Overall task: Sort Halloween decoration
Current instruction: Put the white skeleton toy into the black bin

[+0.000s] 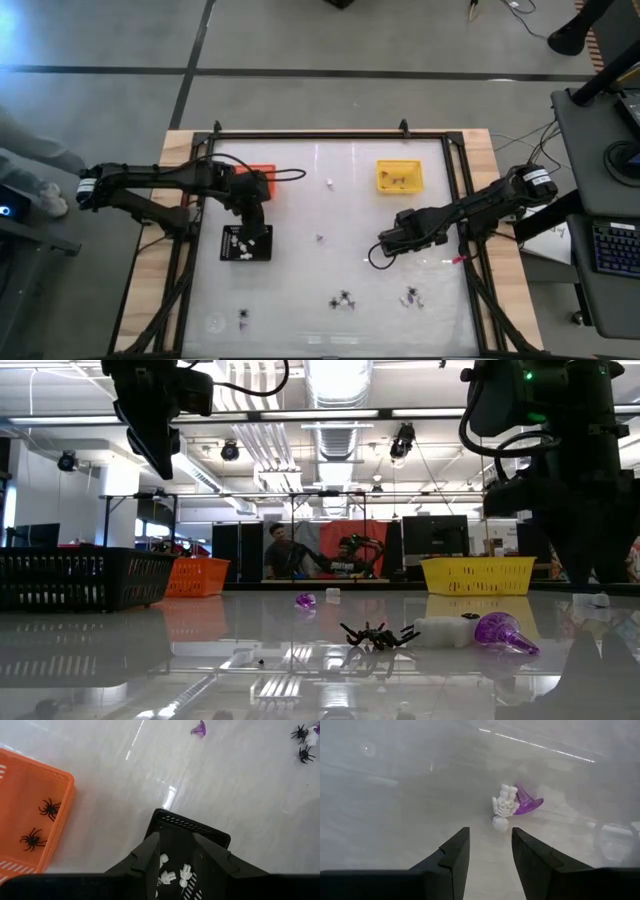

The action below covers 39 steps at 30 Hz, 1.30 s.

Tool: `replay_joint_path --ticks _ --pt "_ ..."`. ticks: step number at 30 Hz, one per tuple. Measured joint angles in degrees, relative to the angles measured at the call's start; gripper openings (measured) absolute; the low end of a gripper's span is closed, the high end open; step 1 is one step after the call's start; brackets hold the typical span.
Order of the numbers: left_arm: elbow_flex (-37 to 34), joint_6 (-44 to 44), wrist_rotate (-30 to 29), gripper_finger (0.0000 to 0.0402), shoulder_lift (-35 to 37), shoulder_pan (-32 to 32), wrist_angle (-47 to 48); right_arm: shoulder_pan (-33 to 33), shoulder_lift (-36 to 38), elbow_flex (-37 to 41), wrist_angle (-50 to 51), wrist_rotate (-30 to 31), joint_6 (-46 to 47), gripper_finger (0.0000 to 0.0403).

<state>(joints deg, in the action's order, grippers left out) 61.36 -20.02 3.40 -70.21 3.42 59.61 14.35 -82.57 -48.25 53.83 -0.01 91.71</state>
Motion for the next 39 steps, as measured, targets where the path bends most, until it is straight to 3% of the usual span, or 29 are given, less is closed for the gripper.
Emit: replay_joint_path --ticks 24,39 --pt "0.0 -0.21 0.08 0.0093 -0.01 0.0 0.02 0.02 0.19 7.68 -8.17 2.29 3.54 0.0132" --pt "0.0 -0.25 0.09 0.0093 -0.01 0.0 -0.04 -0.11 0.19 10.97 -11.94 4.01 0.15 0.0017"
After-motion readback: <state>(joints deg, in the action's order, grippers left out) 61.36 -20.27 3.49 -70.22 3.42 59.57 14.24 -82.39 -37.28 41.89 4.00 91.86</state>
